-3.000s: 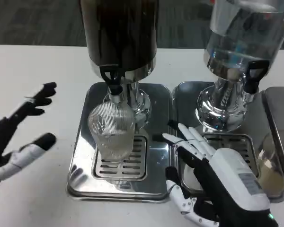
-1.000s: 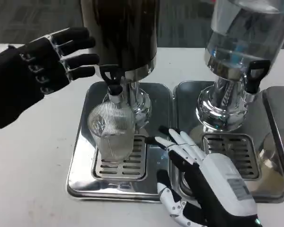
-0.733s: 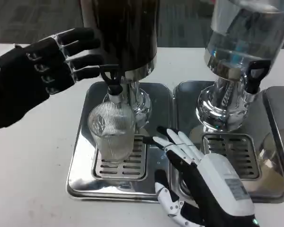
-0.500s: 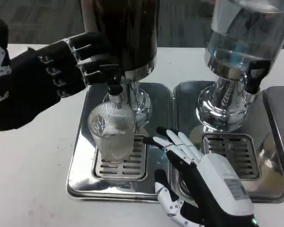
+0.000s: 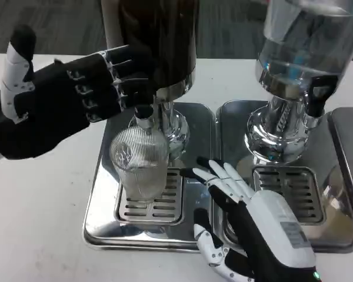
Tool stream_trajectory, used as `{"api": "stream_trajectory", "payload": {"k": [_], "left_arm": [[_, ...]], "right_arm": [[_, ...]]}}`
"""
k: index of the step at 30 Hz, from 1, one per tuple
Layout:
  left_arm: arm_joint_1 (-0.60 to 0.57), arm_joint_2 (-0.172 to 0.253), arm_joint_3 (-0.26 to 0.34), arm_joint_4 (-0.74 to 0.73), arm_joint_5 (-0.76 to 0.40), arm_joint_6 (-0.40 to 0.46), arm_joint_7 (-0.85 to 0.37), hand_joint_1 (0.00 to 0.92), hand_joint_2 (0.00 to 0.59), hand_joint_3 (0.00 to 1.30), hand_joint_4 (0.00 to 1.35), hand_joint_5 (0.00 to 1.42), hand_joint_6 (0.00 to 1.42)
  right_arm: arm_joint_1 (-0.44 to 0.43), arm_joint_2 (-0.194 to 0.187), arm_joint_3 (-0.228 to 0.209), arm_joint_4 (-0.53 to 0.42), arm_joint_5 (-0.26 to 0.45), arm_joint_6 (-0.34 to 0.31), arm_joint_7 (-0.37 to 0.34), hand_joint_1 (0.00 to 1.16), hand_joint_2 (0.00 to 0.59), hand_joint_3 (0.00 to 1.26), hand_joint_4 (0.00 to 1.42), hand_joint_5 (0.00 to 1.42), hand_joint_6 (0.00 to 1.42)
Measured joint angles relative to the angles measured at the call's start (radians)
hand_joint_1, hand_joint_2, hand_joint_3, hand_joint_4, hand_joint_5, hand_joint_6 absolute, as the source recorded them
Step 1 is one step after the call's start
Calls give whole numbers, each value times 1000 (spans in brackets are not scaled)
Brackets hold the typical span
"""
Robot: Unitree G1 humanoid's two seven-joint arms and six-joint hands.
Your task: Grasp the cup under the faucet to collect the drink, then remove the cup.
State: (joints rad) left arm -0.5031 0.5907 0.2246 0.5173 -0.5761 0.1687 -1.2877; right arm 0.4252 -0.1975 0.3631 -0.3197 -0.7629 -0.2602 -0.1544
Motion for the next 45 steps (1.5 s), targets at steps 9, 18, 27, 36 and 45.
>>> {"api": "stream_trajectory", "payload": {"k": [9,18,27,36,45], "left_arm": [[-17,-9,-9,13,28,-34,-7,0,43,198,89,127,101],[-13,-19,-33,0,78,-122,-5,0,47,200,94,119,93],[4,-24,-44,-25,82,-168,7,0,44,207,98,113,91],[23,-24,-50,-36,82,-222,11,0,46,208,99,115,81],[41,-23,-51,-53,120,-335,22,0,50,206,91,113,76]], "right_arm": [[2,0,7,10,2,6,-13,395,586,210,76,39,163],[3,0,8,10,3,6,-15,392,586,210,76,41,163],[4,-1,4,10,10,9,-14,389,586,210,76,49,163],[5,-5,4,10,21,11,-14,387,586,210,76,48,163],[6,-7,4,9,29,21,-9,385,586,210,76,41,163]]}}
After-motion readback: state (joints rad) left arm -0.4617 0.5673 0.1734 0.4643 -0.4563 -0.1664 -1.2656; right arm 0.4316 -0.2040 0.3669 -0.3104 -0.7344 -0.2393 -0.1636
